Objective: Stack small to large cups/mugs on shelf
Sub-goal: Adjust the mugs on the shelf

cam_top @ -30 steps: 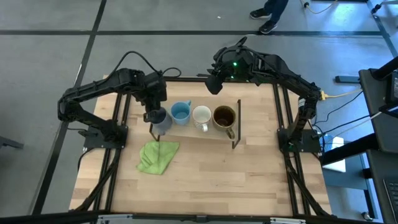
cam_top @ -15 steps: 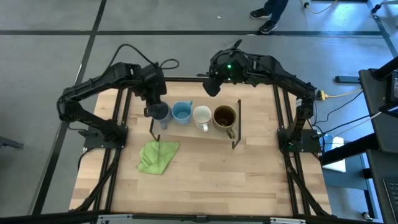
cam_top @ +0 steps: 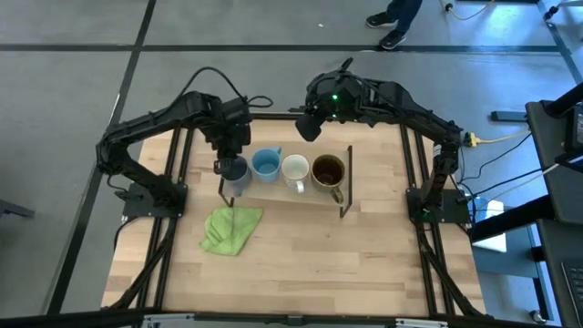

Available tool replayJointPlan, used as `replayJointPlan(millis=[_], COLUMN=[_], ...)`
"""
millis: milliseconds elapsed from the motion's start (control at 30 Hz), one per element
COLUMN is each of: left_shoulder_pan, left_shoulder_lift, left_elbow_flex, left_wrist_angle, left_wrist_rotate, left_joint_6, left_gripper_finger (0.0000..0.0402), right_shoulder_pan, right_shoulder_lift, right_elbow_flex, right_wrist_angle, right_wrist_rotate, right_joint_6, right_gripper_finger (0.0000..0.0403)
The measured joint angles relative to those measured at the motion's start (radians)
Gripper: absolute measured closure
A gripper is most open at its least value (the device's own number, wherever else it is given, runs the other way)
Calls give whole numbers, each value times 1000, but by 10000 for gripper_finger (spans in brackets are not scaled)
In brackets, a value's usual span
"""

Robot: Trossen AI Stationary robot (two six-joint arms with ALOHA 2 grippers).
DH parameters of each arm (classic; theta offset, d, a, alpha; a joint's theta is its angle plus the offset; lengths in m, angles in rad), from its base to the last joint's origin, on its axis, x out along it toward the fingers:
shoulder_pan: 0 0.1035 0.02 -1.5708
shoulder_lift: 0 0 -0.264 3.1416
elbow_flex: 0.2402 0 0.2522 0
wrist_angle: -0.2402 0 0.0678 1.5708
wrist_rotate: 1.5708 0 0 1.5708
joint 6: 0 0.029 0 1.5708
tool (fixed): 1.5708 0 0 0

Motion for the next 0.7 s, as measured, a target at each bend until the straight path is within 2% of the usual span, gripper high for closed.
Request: replayJointPlan(millis=[367,700], left_shoulder_pan=[33,33], left_shoulder_lift=[-2,-2], left_elbow_flex=[0,0], left_wrist_angle=[26,27], left_wrist_rotate=[-8,-9], left_joint_6=[18,19], left_gripper_finger=[396,386], right_shoulder_pan=[-18,-21], right_shoulder_lift=[0,0], right_elbow_flex=[0,0], right_wrist_angle=[0,0], right_wrist_rotate=[1,0], right_joint_6=[-23,-23], right_gripper_finger=[270,270])
